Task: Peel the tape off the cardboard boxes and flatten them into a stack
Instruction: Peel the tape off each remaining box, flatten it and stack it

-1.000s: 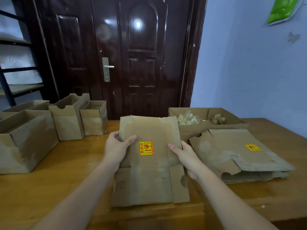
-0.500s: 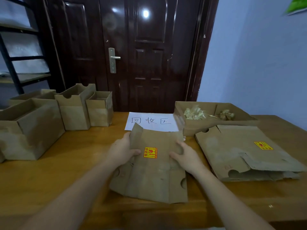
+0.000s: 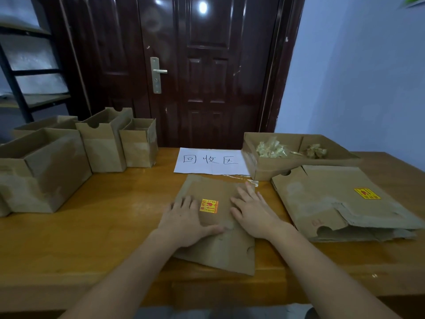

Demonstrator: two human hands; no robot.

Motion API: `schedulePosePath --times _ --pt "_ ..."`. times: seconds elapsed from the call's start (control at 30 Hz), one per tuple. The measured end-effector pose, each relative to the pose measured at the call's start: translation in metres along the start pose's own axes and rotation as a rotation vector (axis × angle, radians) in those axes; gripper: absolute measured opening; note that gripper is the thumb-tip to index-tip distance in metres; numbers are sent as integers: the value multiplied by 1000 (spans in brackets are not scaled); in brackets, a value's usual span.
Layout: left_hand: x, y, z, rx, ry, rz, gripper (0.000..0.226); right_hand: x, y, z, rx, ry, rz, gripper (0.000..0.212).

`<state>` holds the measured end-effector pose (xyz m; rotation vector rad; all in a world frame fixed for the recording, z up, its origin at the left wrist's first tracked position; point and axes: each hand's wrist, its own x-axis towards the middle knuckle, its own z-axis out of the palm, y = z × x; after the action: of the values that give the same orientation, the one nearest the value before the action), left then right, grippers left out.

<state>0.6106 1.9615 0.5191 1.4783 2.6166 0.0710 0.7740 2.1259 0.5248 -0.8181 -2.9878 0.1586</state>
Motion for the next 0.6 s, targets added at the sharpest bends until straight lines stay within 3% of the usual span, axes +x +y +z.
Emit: schedulePosePath --times 0.07,0.13,0.27,0.4,0.5,0.6 --pt "6 -19 -11 -11 -83 58 139 -3 -1 -9 -14 37 -43 57" --pt "13 -40 -21 23 -102 59 114 -8 -5 -19 -27 38 -92 58" --pt "16 -64 -9 103 52 -32 70 -19 -18 -20 38 2 -165 49" --pt "13 -61 5 9 67 24 89 -13 -29 -15 -1 71 -216 62" --pt "15 -55 6 36 97 61 97 1 -18 -2 30 17 -96 106" --pt "17 -54 10 29 111 36 95 9 -10 18 24 -62 -55 120"
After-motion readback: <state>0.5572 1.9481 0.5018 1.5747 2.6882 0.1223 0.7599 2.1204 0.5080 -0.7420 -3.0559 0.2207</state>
